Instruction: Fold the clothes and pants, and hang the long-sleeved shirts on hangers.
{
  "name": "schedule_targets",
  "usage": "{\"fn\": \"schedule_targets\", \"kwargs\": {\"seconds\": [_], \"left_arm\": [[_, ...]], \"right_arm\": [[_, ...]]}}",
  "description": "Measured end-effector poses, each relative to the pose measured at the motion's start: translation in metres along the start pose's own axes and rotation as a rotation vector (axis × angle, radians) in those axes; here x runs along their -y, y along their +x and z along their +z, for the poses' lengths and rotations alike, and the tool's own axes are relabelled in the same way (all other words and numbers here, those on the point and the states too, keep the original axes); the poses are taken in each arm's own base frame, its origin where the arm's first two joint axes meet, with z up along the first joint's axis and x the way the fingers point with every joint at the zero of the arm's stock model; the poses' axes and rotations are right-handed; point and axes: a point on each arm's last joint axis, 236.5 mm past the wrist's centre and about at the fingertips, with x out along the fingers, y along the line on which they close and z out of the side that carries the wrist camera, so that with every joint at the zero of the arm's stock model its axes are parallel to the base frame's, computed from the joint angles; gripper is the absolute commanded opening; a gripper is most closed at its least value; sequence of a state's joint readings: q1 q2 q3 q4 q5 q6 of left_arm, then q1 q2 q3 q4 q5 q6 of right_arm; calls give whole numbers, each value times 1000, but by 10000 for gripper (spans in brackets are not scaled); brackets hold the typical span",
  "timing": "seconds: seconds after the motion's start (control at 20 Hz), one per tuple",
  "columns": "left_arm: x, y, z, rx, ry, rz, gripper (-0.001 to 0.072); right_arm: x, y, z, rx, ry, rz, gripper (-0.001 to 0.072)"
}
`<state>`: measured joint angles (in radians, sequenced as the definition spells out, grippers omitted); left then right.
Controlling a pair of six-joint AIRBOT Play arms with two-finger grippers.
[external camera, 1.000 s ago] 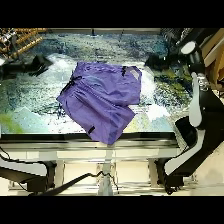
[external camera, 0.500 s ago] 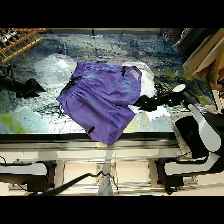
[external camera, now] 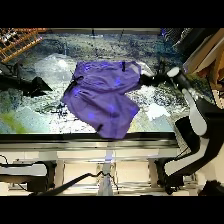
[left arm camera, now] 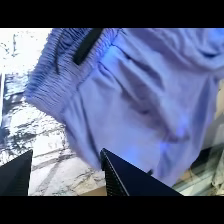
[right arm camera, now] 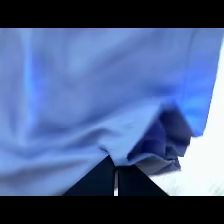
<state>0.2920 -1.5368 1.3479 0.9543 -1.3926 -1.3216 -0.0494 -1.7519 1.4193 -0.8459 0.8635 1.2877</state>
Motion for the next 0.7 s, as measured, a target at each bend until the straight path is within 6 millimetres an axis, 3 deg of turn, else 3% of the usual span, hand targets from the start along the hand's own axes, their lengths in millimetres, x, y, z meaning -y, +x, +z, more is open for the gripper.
{"fn": "schedule_targets", "kwargs": {"seconds": [0.15,0.2,0.3,0.35,0.4,0.55,0.65,0.7], "left_arm": [[17,19,1,-4,20,-27,516],[24,28,0,-15,24,-41,523],[35,46,-9,-47,30,-62,581],[39,54,-14,-64,31,-69,581],[43,63,-22,-89,31,-76,582],[49,86,-43,-142,14,-93,582],[47,99,-55,-162,-10,-92,581],[45,104,-59,-167,-22,-90,582]], "right_arm": [[5,-9,71,124,-50,-53,549],[4,-14,86,147,-61,-59,570],[8,-25,95,132,-62,-64,538],[15,-30,90,96,-54,-70,448],[22,-34,80,43,-42,-73,427],[40,-54,26,-154,23,-71,430],[47,-74,-17,-240,66,-73,466],[45,-83,-44,-284,83,-64,523]]}}
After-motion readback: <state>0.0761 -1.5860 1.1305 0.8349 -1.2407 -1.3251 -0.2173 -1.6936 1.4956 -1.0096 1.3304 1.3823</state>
